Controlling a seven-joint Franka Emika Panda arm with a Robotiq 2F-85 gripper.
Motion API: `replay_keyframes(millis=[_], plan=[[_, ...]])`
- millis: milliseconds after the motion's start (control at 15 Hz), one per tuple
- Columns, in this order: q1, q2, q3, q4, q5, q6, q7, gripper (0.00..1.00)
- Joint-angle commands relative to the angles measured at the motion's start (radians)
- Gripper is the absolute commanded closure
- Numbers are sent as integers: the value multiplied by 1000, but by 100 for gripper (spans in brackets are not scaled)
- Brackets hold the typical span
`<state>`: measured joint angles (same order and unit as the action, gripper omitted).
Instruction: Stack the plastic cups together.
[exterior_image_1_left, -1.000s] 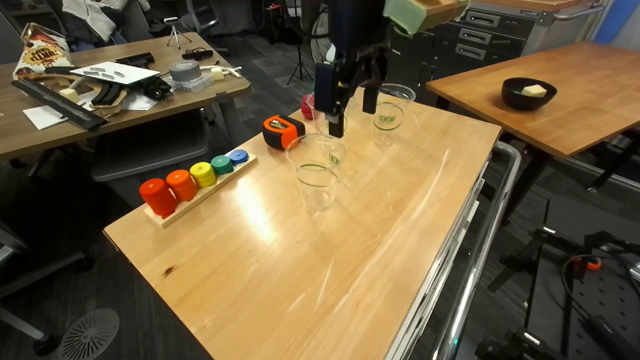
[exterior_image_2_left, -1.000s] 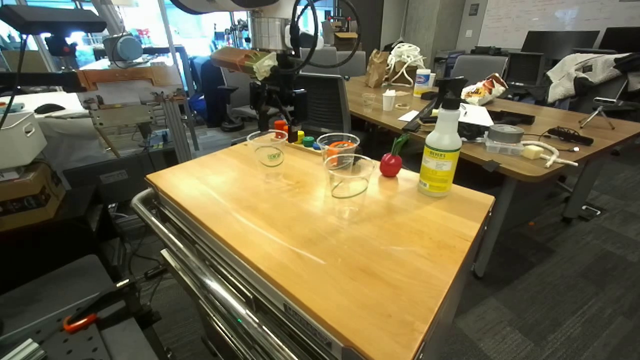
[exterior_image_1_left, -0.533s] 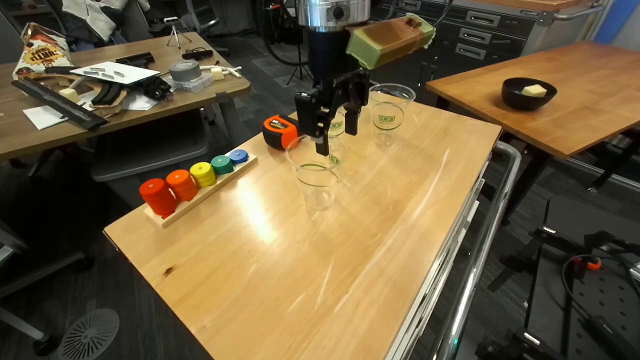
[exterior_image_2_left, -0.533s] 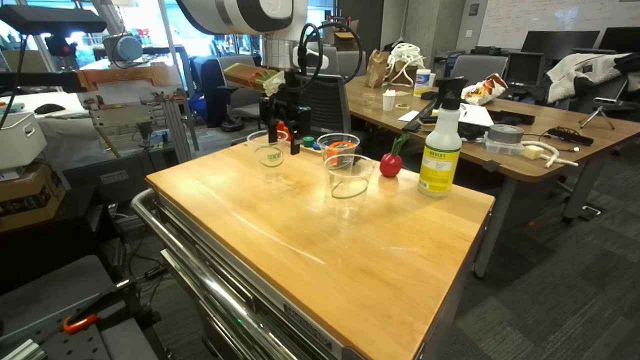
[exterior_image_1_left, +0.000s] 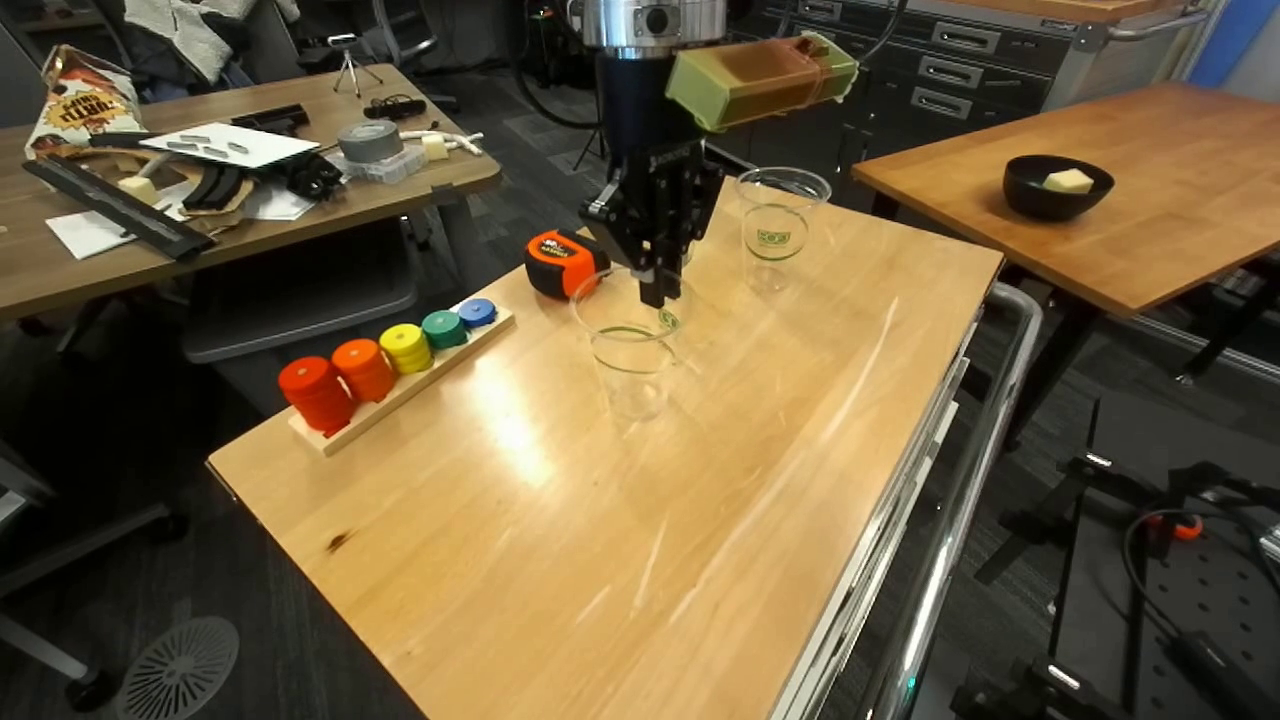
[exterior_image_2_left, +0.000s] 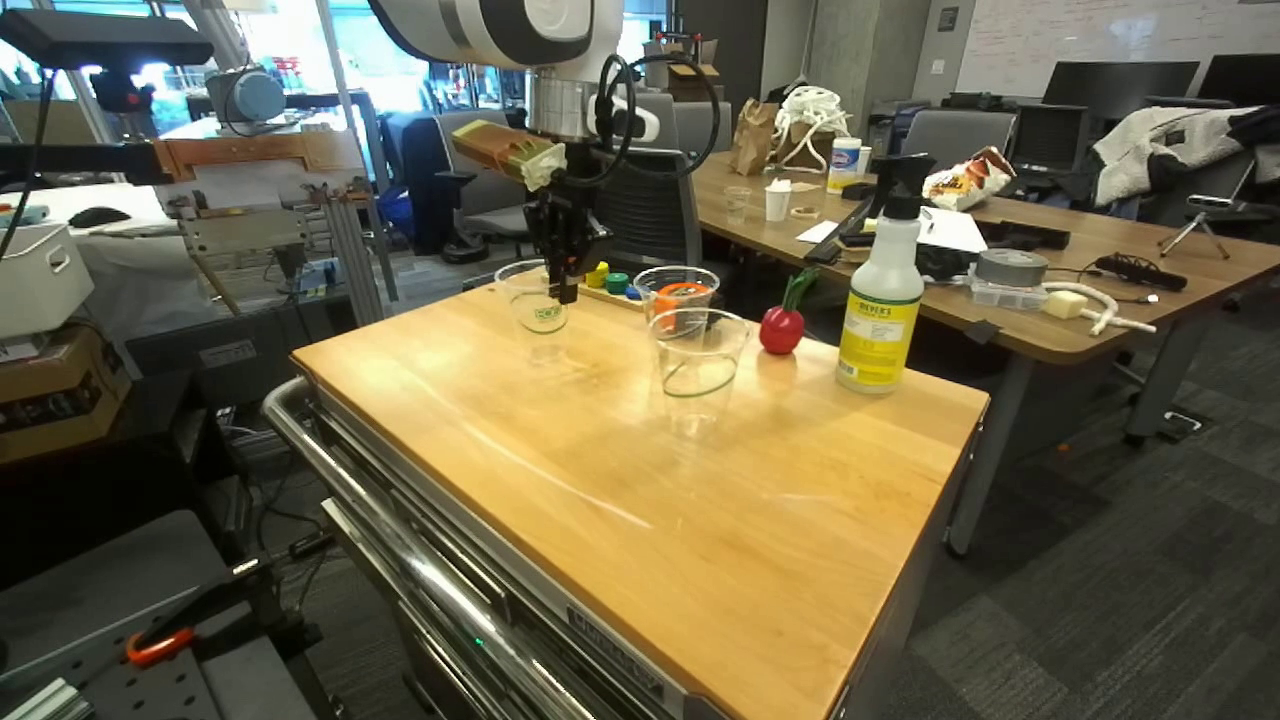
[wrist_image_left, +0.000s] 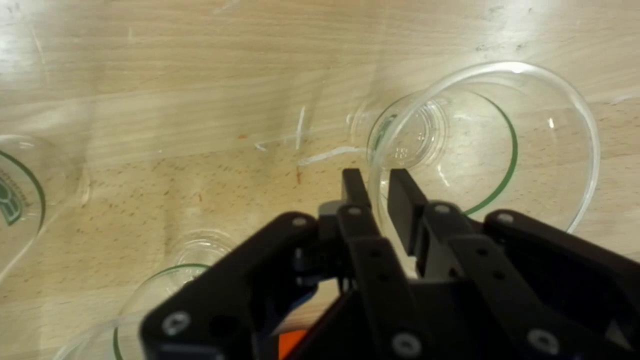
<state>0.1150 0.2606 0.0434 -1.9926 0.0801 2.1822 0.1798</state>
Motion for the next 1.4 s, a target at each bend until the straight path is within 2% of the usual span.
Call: replay_keyframes(millis=[0,400,800,1333], plan=[[-25,-20,19,8,89,-39,-23,100],[-36,-57,16,28,165,-96,-27,99],[-86,-164,-6,108,288,-119,-59,99],[-148,-217,-70,149,254,-112,-33,99]])
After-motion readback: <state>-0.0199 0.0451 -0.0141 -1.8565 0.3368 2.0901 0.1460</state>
